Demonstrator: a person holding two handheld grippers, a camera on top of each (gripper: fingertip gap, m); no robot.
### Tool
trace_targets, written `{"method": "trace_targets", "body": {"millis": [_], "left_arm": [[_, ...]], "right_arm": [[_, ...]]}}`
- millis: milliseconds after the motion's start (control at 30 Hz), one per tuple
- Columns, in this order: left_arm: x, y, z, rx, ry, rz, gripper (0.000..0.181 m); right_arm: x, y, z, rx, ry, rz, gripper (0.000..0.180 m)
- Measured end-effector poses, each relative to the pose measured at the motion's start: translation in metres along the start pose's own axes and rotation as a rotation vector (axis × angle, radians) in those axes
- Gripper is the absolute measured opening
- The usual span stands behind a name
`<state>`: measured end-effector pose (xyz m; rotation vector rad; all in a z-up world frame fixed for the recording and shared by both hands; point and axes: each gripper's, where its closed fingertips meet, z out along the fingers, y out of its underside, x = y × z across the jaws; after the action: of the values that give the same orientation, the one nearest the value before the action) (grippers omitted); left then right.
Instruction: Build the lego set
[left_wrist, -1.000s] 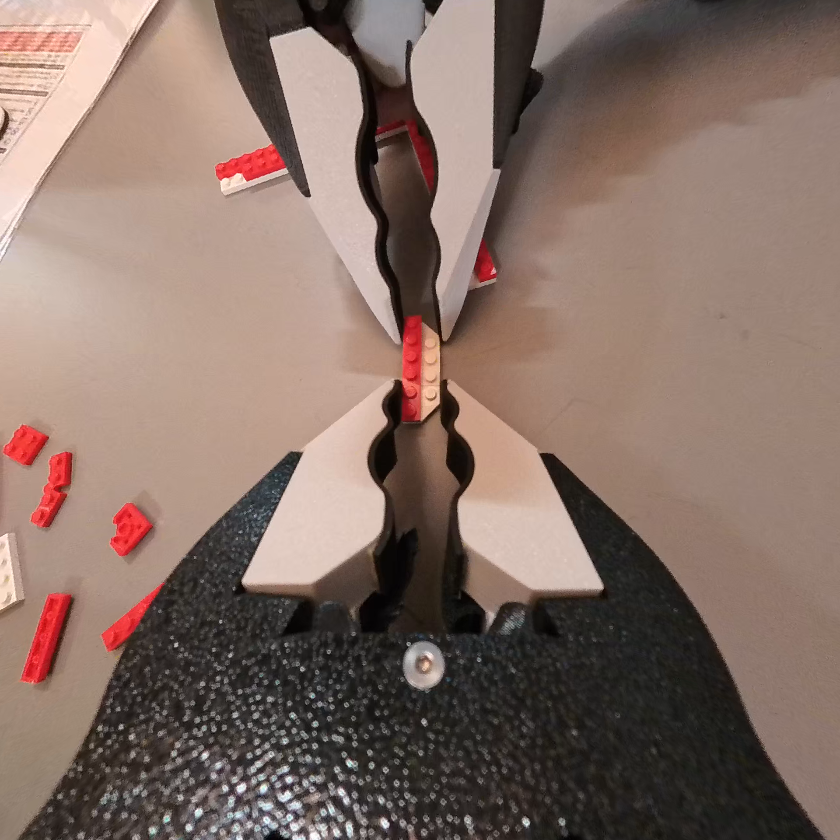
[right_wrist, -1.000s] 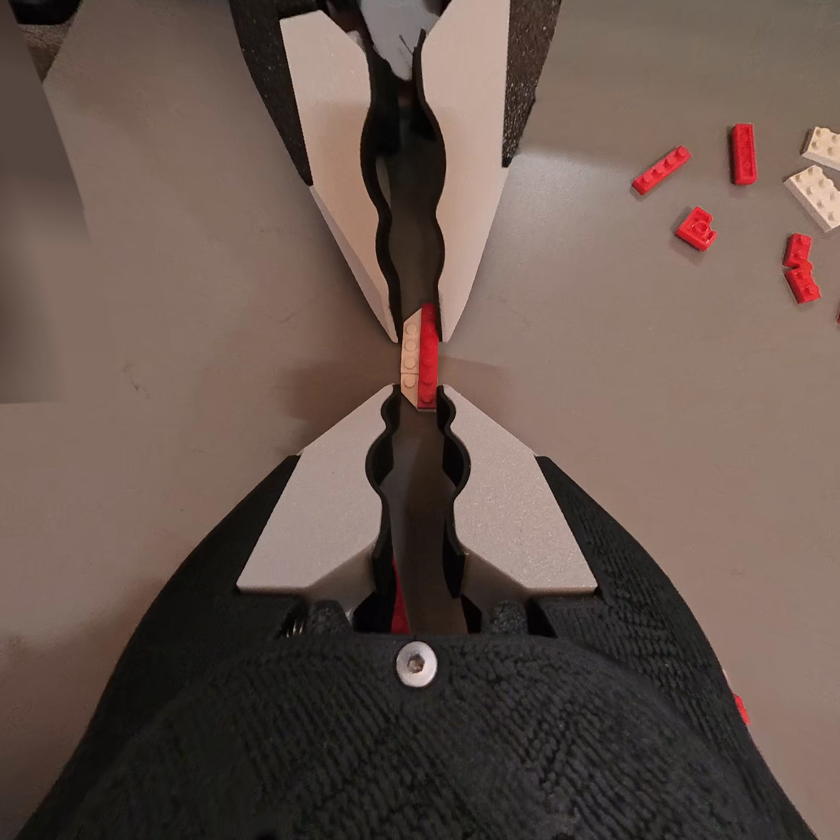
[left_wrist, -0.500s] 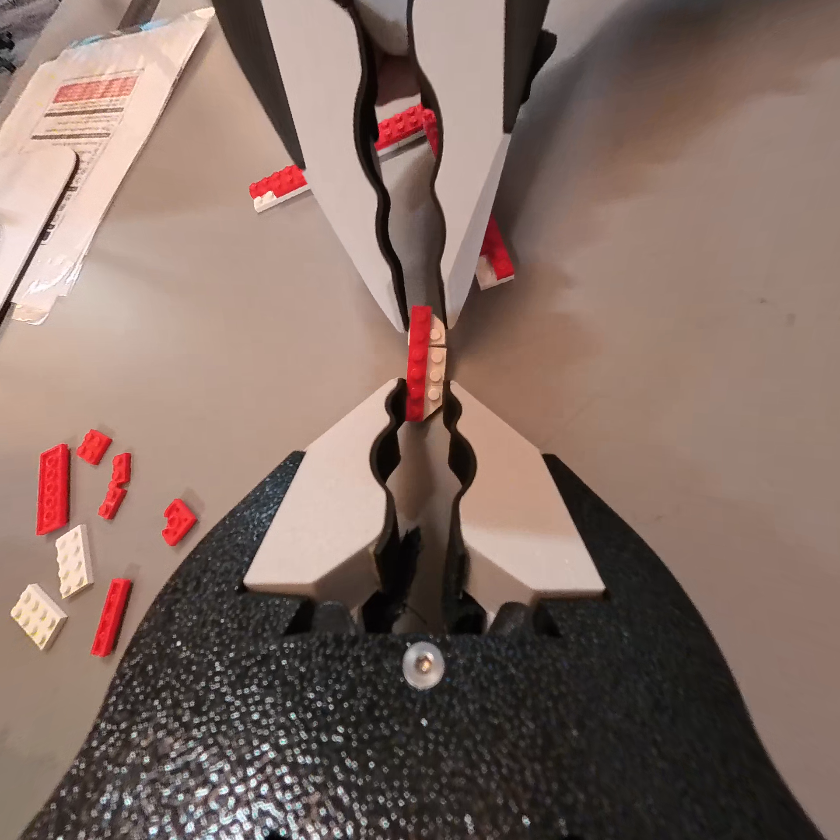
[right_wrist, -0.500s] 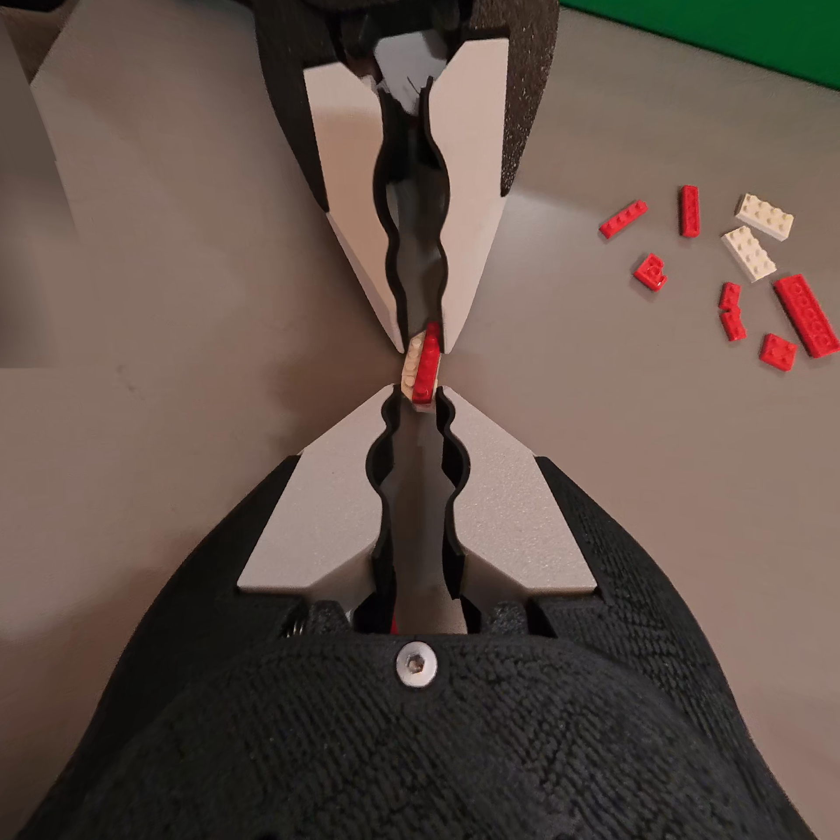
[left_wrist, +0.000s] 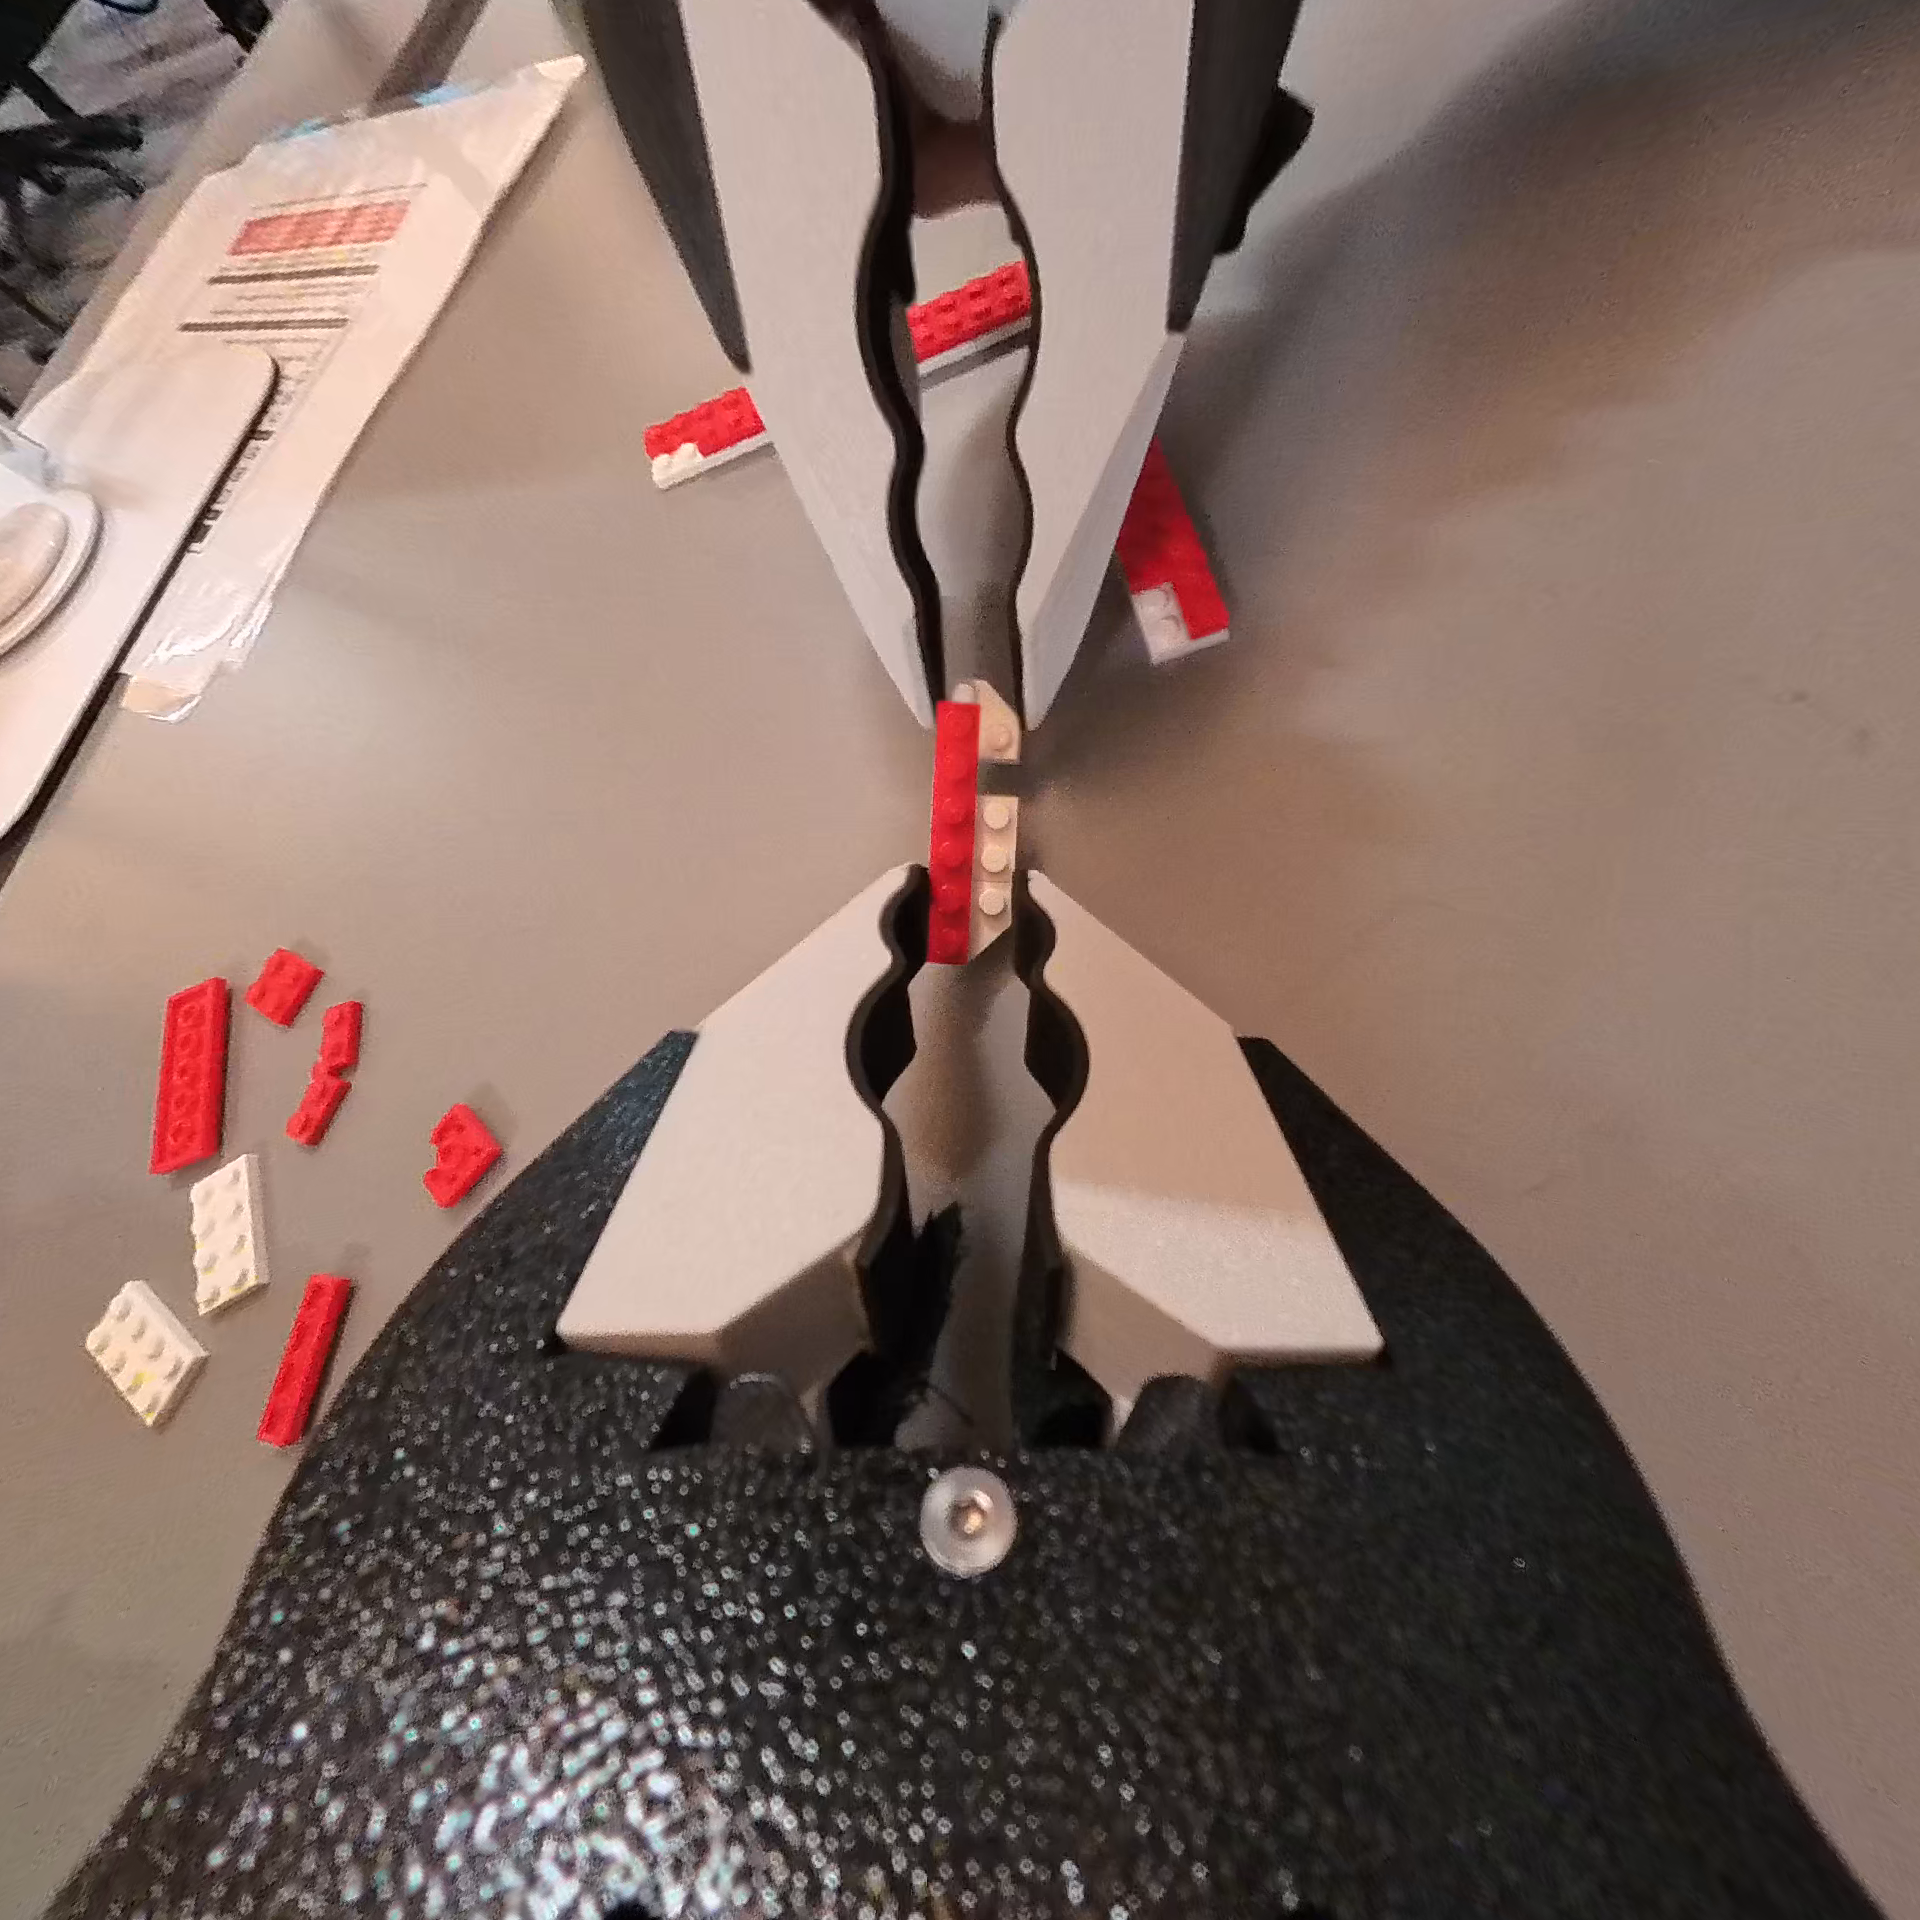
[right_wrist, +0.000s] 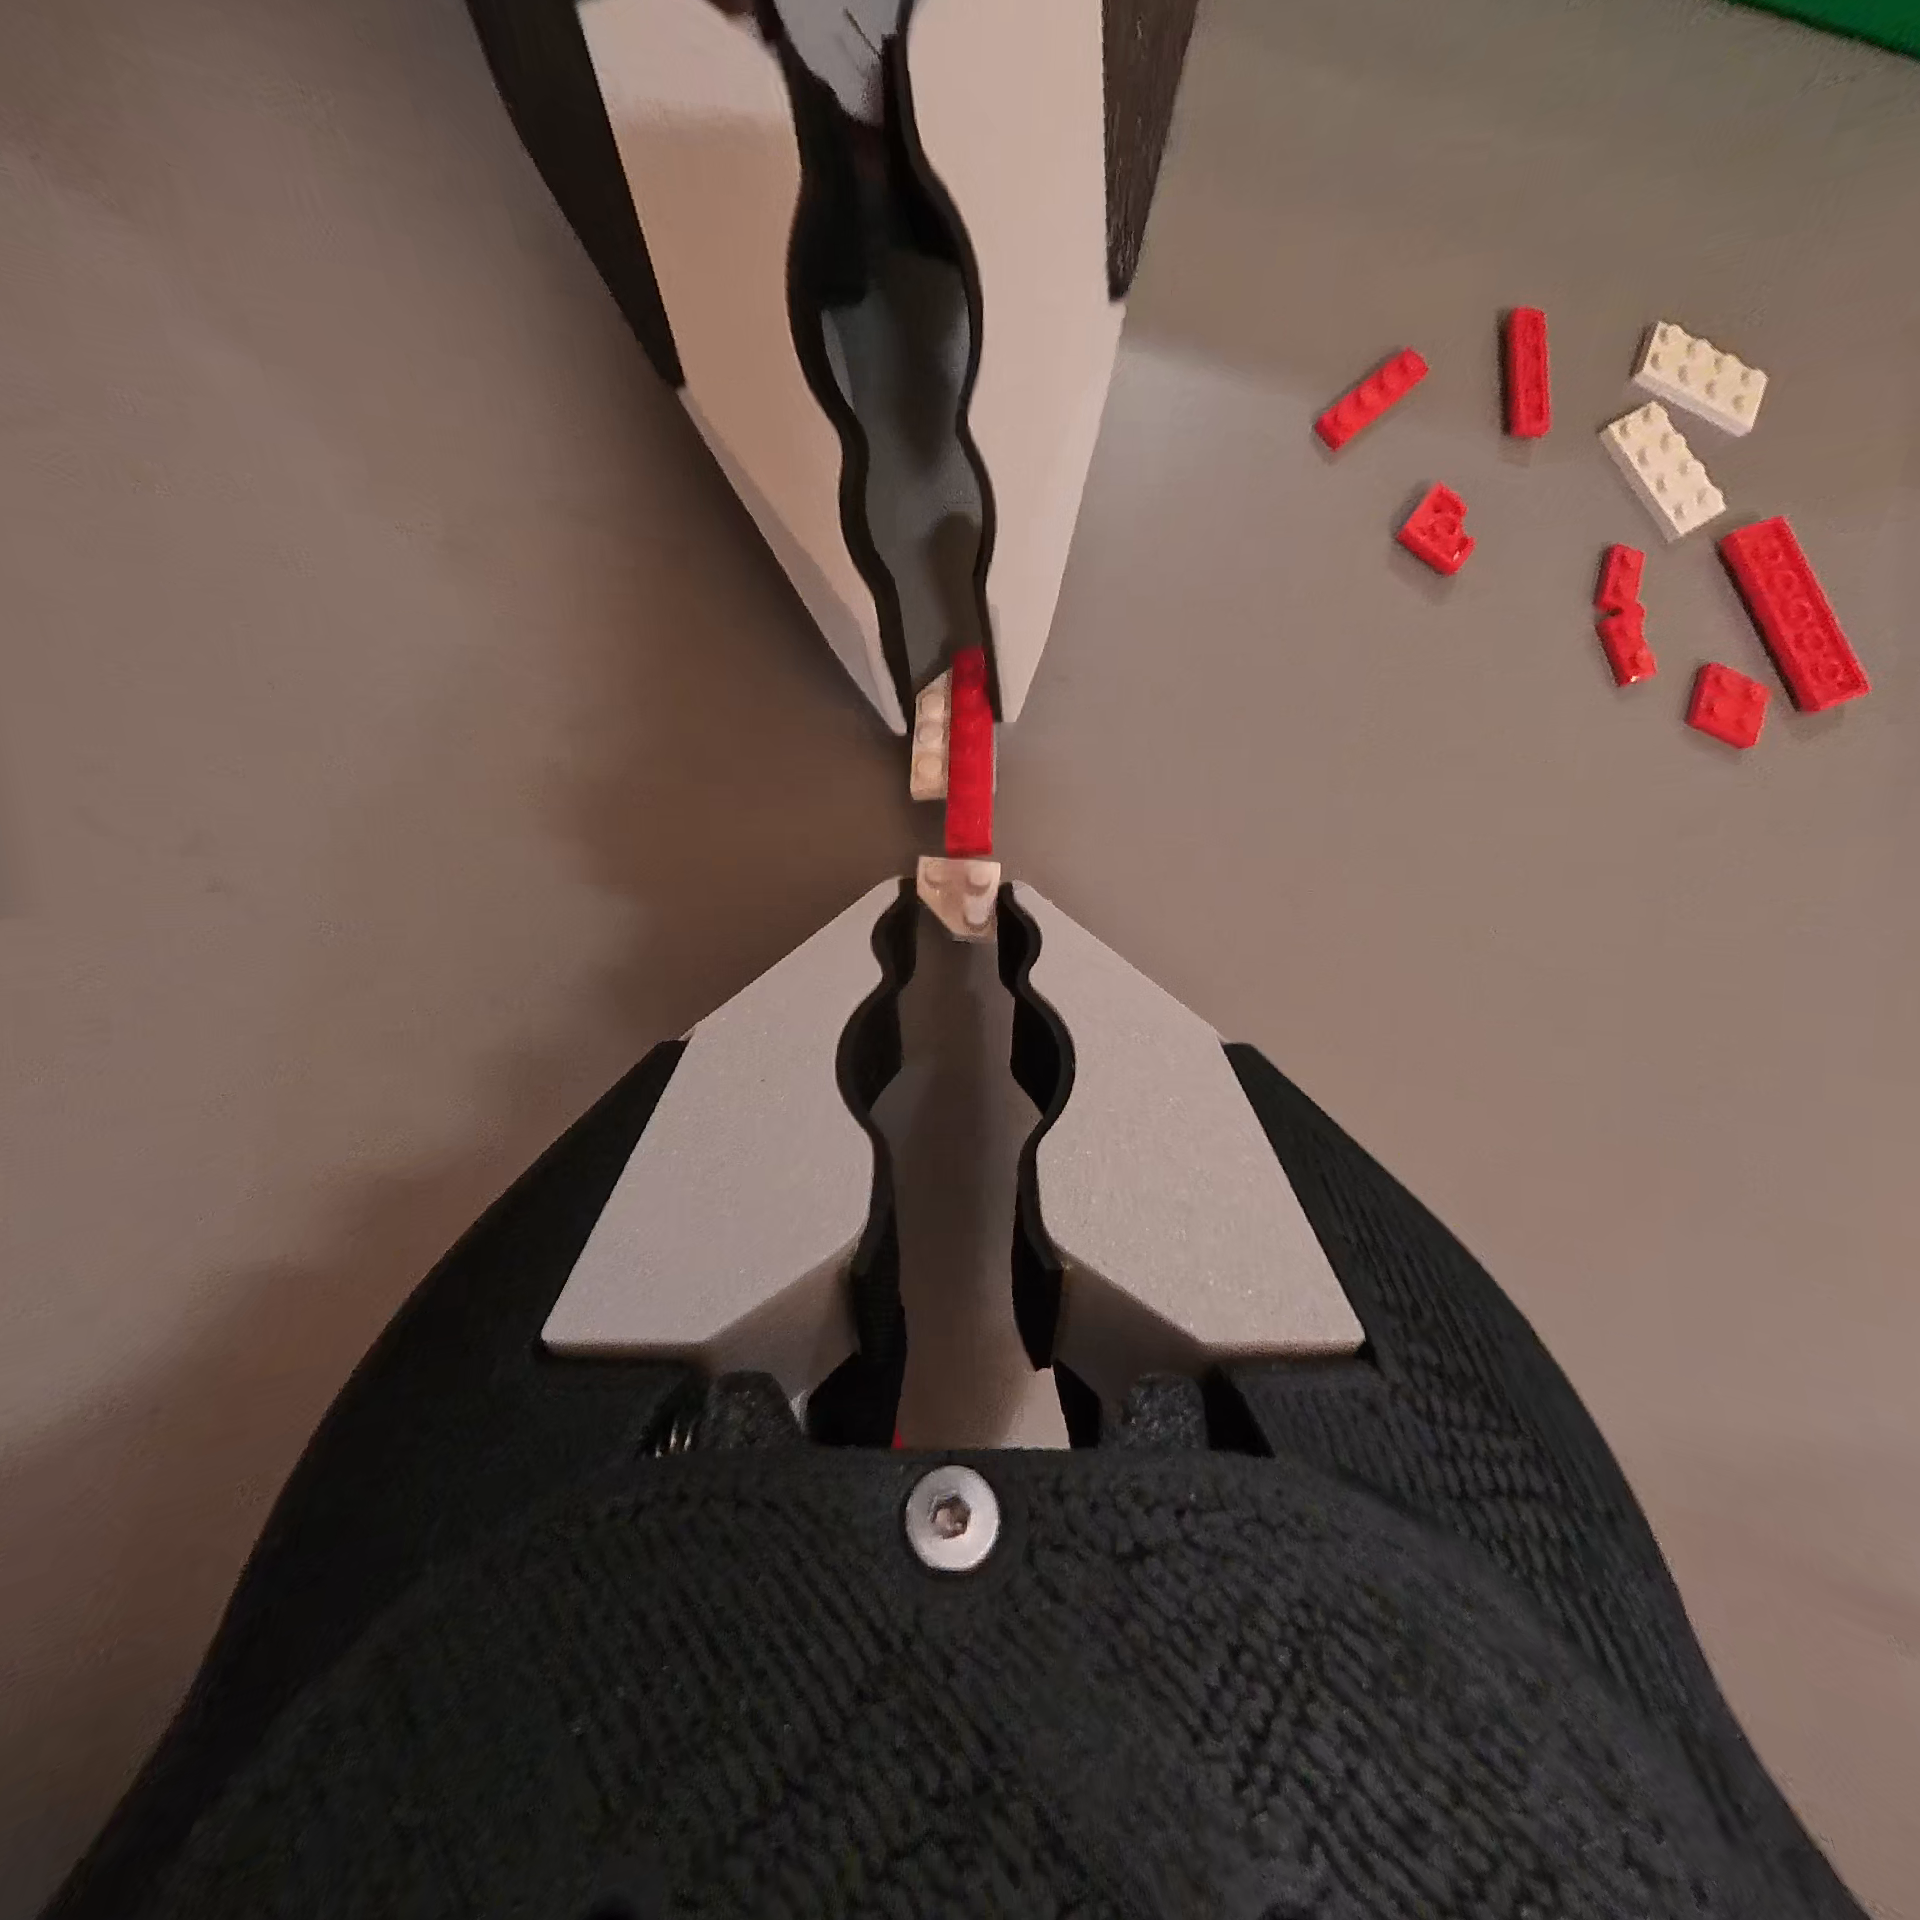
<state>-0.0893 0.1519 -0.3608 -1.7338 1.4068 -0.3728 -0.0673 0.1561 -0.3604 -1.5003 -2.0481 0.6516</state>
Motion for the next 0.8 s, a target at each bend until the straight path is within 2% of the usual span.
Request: {"method": "trace_targets", "body": {"millis": [33,400,533,633,800], "left_arm": [[-0.002,-0.001,-0.001,0.010,-0.006,-0.005,0.014],[-0.013,-0.010,-0.009,0.088,-0.062,-0.017,0.014],[-0.014,-0.010,-0.009,0.090,-0.065,-0.018,0.014],[-0.015,-0.010,-0.009,0.093,-0.070,-0.021,0.014],[-0.017,-0.012,-0.011,0.107,-0.086,-0.012,0.014]], "right_arm": [[0.001,0.002,0.001,-0.002,-0.003,0.015,0.013],[0.001,0.008,0.008,0.011,-0.043,0.093,0.014],[-0.003,0.007,0.008,0.021,-0.076,0.115,0.031],[-0.004,0.003,0.002,0.050,-0.094,0.140,0.037],[0.007,-0.012,-0.013,0.170,-0.086,0.235,0.032]]}}
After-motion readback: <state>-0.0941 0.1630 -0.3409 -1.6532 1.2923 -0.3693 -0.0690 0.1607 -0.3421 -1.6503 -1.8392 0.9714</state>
